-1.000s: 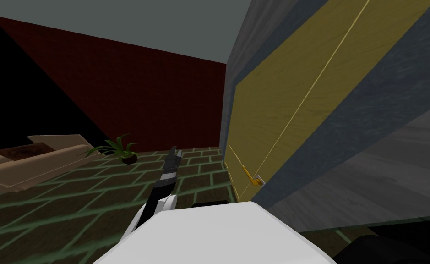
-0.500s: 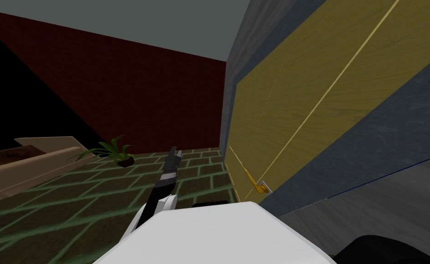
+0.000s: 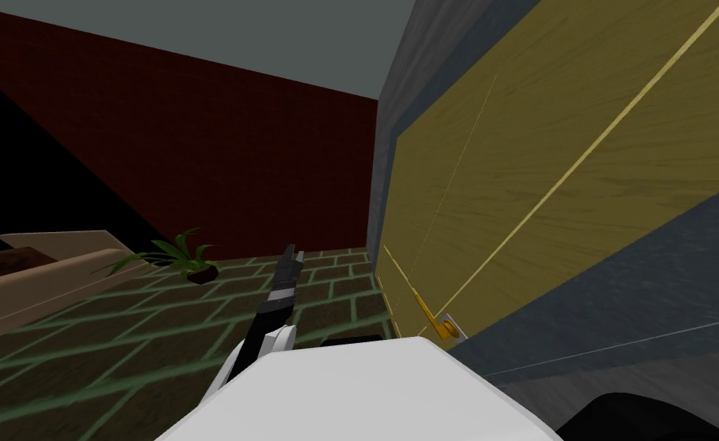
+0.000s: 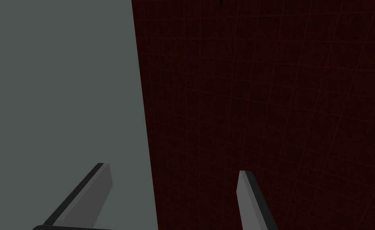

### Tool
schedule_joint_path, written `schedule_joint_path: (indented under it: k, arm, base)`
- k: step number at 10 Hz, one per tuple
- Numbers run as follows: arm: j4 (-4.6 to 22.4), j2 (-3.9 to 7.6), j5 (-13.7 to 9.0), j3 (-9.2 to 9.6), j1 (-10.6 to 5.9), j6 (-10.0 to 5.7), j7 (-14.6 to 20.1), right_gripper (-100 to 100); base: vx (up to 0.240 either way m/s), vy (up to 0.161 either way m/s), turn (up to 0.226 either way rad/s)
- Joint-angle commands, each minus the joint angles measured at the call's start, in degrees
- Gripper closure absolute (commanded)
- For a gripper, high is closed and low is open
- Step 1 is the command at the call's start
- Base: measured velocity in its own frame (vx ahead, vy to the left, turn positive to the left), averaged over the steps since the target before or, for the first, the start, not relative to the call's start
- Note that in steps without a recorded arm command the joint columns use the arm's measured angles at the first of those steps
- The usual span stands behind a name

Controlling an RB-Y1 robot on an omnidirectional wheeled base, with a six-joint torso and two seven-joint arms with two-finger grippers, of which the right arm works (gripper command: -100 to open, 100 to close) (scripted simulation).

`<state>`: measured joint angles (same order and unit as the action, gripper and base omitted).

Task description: Push the door open

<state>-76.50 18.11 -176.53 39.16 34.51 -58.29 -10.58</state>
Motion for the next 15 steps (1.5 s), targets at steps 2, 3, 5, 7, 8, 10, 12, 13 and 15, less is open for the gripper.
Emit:
schedule_joint_path:
  k: [2, 3, 5, 7, 8, 10, 12, 13, 15]
  arm:
    - [1.7, -0.06, -3.36, 0.7, -0.24, -0.42, 0.01, -100]
    - [2.12, 0.03, -4.67, 0.95, -0.24, -0.64, -0.01, -100]
    - [2.97, 0.21, -7.29, 1.45, -0.25, -1.1, -0.06, -100]
    - [3.81, 0.38, -9.91, 1.95, -0.25, -1.55, -0.11, -100]
    - [4.22, 0.46, -11.19, 2.19, -0.26, -1.77, -0.14, -100]
    - [5.03, 0.62, -13.73, 2.66, -0.28, -2.21, -0.19, -100]
    - [5.84, 0.78, -16.27, 3.14, -0.3, -2.65, -0.23, -100]
    - [6.24, 0.86, -17.55, 3.37, -0.31, -2.87, -0.26, -100]
    - [7.06, 1.02, -20.09, 3.85, -0.34, -3.31, -0.31, -100]
  base:
    - [0.099, 0.011, -0.02]
    - [0.096, 0.002, -0.014]
    - [0.097, 0.008, -0.016]
    - [0.092, 0.012, -0.016]
    - [0.093, -0.002, -0.024]
    - [0.095, -0.029, -0.012]
    - [0.08, -0.019, -0.016]
    - [0.084, -0.012, -0.015]
    - [0.103, -0.015, -0.016]
